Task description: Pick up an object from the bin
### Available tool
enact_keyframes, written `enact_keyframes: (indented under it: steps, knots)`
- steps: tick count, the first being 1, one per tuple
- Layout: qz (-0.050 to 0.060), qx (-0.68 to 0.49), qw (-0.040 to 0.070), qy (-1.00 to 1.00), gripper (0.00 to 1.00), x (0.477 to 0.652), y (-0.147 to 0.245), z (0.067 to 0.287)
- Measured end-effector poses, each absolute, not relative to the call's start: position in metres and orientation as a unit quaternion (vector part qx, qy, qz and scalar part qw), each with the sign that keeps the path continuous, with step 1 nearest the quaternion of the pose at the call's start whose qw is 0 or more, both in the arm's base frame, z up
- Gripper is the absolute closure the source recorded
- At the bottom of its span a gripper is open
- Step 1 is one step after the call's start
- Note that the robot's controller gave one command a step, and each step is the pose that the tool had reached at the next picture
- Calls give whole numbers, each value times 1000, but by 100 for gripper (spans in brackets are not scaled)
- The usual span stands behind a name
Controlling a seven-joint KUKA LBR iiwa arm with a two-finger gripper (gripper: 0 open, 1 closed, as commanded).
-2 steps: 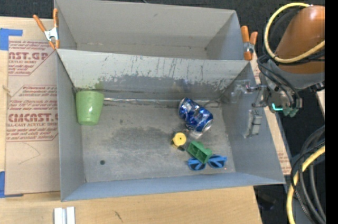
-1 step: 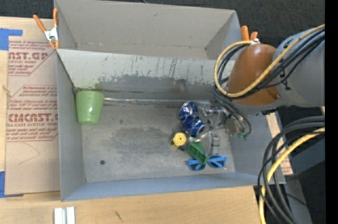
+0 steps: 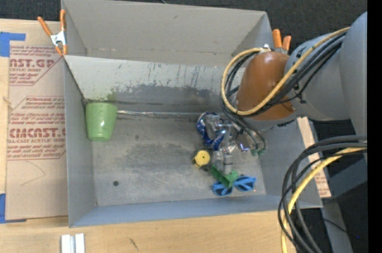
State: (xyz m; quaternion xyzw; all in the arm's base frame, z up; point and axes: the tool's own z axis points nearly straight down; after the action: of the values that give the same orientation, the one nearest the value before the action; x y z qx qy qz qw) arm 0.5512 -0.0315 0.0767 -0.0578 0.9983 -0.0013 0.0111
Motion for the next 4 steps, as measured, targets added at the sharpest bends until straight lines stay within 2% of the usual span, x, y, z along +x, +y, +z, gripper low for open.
enact_keyframes:
  steps: [1, 2, 3, 4]
  knots:
    - [0, -57, 6, 998, 100, 547, -31, 73]
    - [0, -57, 2, 998, 0, 545, -31, 71]
    - [0, -57, 5, 998, 100, 547, -31, 73]
    - [-1, -69, 5, 998, 100, 537, -61, 231]
